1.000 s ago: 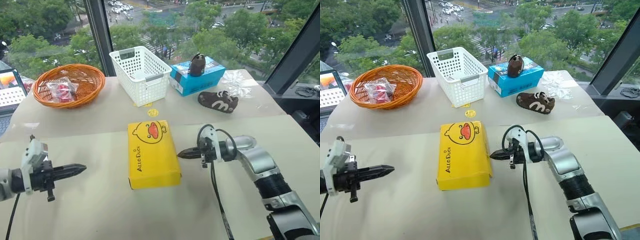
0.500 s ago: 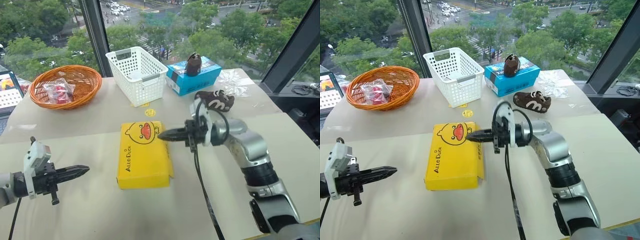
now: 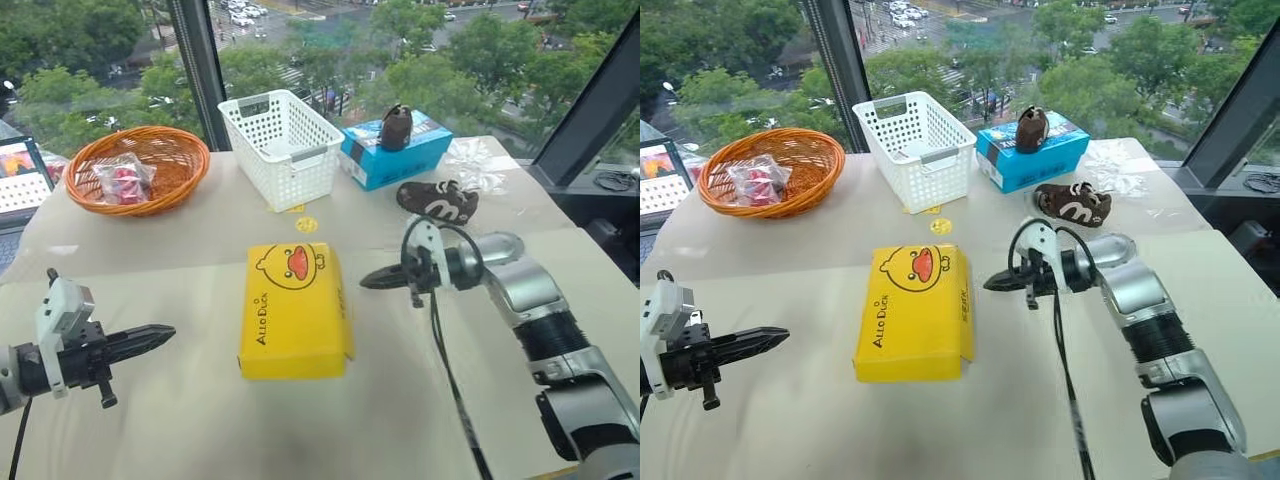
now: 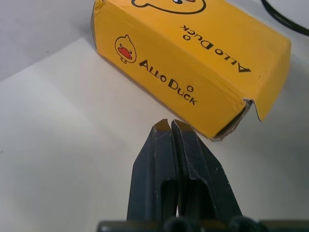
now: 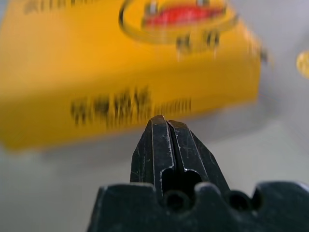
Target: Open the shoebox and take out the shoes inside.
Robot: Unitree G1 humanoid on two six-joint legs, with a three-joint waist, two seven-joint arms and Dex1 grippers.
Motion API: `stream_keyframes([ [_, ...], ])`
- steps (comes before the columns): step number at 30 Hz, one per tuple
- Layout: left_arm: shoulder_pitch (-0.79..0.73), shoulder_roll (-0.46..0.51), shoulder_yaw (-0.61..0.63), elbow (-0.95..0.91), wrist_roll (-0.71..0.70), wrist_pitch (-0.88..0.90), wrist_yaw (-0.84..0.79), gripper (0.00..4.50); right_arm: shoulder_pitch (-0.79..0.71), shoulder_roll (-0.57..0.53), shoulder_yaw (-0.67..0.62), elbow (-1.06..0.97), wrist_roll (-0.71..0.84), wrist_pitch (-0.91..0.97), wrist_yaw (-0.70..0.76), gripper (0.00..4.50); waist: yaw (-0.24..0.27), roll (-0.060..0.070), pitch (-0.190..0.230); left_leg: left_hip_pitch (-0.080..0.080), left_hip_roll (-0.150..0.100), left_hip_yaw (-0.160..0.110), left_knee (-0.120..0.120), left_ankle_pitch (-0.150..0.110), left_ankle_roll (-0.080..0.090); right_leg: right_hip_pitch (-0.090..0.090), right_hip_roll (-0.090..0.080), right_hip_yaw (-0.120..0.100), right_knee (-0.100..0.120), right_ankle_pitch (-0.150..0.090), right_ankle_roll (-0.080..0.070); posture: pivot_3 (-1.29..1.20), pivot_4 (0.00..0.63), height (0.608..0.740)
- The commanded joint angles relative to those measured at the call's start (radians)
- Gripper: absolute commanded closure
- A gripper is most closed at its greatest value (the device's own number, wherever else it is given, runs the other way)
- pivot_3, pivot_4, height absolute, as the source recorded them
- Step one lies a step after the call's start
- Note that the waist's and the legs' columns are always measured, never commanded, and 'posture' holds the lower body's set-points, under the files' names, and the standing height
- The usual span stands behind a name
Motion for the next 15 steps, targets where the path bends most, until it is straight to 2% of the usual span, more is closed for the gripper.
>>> stream_keyframes([
  [1,-0.011,0.008,0.014,-0.024,-0.014,0.001,0.009,4.41,0.035,0.034,0.063,-0.038,-0.060,-0.071,0.004,4.49,-0.007,0.000,0.000,0.001,0.000,0.000,-0.001,0.000,0.000,0.000,0.000,0.000,0.000,0.000,0.000,0.00,0.150,0.731],
  [8,-0.046,0.026,-0.004,-0.026,-0.025,0.016,0.021,4.41,0.096,0.135,0.174,-0.156,-0.187,-0.095,-0.096,4.49,-0.003,0.000,0.000,0.006,0.000,0.001,-0.008,0.003,-0.005,0.001,0.000,0.002,0.001,-0.001,-0.001,0.00,0.150,0.731],
  [15,-0.053,0.029,-0.015,-0.024,-0.021,0.014,0.019,4.41,0.108,0.153,0.116,-0.309,-0.088,0.042,-0.103,4.49,0.000,-0.001,0.000,0.006,0.000,-0.001,-0.008,0.003,-0.005,0.002,0.000,0.002,0.001,-0.001,-0.002,0.00,0.150,0.731],
])
